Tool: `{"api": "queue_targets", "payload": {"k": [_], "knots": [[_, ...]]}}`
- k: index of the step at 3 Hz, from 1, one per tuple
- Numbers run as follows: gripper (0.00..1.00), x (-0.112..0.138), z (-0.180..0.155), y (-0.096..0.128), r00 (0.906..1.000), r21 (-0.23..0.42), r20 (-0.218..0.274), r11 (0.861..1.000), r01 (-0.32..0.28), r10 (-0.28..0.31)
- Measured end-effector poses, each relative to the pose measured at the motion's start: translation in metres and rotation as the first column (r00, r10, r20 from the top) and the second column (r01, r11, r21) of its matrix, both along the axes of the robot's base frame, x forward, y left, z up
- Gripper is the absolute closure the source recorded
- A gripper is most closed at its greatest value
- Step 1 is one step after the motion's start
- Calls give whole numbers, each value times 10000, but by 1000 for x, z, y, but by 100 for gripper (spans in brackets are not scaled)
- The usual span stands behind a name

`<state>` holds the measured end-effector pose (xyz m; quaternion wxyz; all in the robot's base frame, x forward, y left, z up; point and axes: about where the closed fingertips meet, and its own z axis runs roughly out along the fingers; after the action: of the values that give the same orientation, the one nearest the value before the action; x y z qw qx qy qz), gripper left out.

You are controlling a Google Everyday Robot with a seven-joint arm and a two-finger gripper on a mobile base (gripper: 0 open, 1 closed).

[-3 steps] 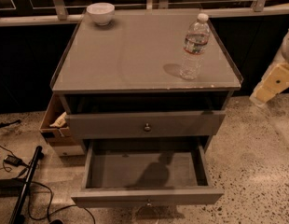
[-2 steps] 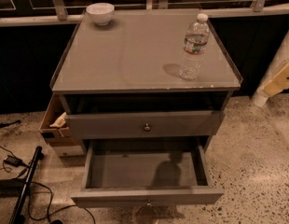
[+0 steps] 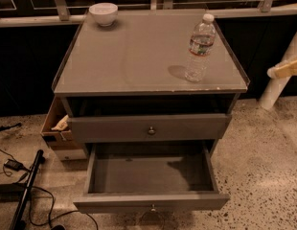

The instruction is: Place water bottle into middle drawer

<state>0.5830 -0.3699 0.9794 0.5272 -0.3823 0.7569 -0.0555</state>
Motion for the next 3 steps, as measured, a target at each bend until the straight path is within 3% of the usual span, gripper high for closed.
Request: {"api": "queue_targets", "payload": {"k": [1,2,3], "knots": [[0,17,12,27,9934,627,751,9939,-912,864],[0,12,9,28,9933,945,574,9899,-1059,1007],[0,7,10,42,9880,1661,319,9739,-1546,1514]]}}
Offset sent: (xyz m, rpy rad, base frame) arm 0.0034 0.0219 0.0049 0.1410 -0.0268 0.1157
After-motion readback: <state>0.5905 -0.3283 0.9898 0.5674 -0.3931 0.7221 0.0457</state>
